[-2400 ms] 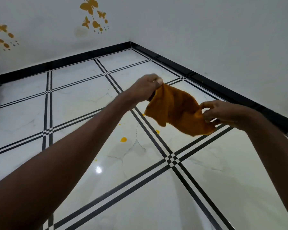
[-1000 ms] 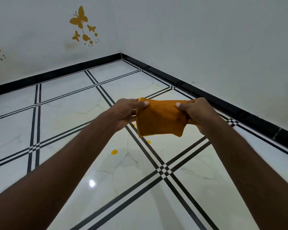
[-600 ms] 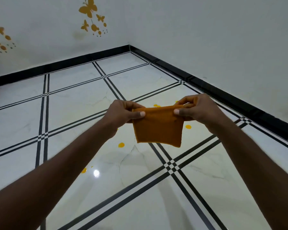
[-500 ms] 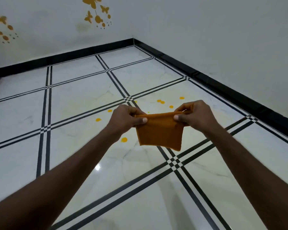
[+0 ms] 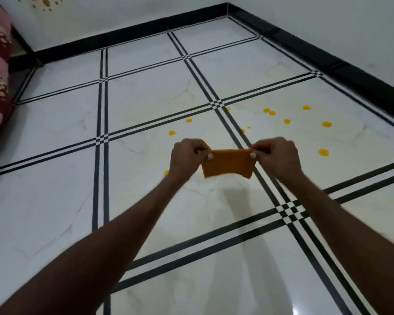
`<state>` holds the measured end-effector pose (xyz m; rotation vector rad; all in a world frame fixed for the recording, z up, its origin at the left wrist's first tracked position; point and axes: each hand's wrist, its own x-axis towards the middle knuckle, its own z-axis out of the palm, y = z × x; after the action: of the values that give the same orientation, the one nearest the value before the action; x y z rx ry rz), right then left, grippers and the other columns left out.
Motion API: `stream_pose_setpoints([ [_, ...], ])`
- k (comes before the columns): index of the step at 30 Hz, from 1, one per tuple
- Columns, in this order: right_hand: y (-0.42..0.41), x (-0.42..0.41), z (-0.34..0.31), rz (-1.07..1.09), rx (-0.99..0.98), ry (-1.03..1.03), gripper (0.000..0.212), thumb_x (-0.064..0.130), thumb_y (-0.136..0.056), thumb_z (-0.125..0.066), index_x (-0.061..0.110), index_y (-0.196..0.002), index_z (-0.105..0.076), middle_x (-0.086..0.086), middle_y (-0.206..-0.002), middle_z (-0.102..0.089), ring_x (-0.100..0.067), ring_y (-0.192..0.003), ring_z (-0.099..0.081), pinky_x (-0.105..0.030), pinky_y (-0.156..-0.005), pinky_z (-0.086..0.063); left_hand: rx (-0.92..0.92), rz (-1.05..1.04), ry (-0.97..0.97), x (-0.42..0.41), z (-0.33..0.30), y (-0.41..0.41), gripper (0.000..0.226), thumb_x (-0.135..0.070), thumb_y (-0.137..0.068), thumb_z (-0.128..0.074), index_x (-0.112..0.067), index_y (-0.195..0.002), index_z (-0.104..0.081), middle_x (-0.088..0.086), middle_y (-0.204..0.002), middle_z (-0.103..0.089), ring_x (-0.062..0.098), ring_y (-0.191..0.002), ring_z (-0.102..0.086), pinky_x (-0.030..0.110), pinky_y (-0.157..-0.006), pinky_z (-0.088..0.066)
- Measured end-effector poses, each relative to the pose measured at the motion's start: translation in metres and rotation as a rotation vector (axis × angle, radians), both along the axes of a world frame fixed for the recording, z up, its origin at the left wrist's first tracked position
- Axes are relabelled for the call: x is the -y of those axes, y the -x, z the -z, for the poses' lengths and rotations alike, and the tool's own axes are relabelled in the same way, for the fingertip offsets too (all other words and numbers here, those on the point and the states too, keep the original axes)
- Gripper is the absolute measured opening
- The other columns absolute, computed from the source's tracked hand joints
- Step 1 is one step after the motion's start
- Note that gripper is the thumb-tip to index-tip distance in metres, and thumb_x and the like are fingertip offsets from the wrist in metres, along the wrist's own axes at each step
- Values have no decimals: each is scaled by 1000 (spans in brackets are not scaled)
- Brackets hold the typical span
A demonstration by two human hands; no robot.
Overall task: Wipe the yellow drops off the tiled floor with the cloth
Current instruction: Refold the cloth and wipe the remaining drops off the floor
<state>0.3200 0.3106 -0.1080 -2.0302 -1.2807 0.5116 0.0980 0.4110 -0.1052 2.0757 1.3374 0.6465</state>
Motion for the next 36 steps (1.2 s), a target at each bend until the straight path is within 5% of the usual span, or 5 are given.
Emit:
stream_pose_setpoints([
  [5,56,31,108,-129,165,218,23,13,-91,-67,21,-108,-80,-5,-98,-78,-30,-95,-72,-37,-83,-56,-298,75,-35,41,97,57,20,-16,-88,-65,-19,-105,-76,1,-105,-76,23,-98,-68,32,-88,-50],
  [9,87,41,148,-219,437,252,15,7,-70,-56,15,-58,-52,1,-52,-43,-27,-54,-50,-38,-65,-41,-548,295,26,50,125,93,25,-16,-92,-54,-15,-105,-75,5,-103,-75,25,-97,-66,32,-88,-47],
  [13,106,3,159,-161,555,76,25,20,-90,-56,3,-105,-66,-23,-105,-68,-41,-96,-65,-51,-86,-50,-368,16,-102,0,121,116,27,-31,-85,-53,-17,-92,-76,3,-91,-75,26,-87,-68,35,-83,-51],
  [17,129,-24,196,-415,596,310,74,52,-97,-30,18,-162,-24,-20,-168,-20,-44,-153,-23,-67,-120,-21,-597,-40,105,-57,133,140,49,-38,-95,-54,-17,-139,-53,14,-136,-55,33,-126,-50,45,-102,-42],
  [36,218,-38,210,-612,591,210,83,58,-93,-40,26,-164,-14,-16,-172,-9,-43,-157,-9,-67,-122,-10,-924,108,164,-127,161,227,116,-64,-78,-68,-18,-159,1,15,-165,4,33,-152,2,49,-119,-14],
])
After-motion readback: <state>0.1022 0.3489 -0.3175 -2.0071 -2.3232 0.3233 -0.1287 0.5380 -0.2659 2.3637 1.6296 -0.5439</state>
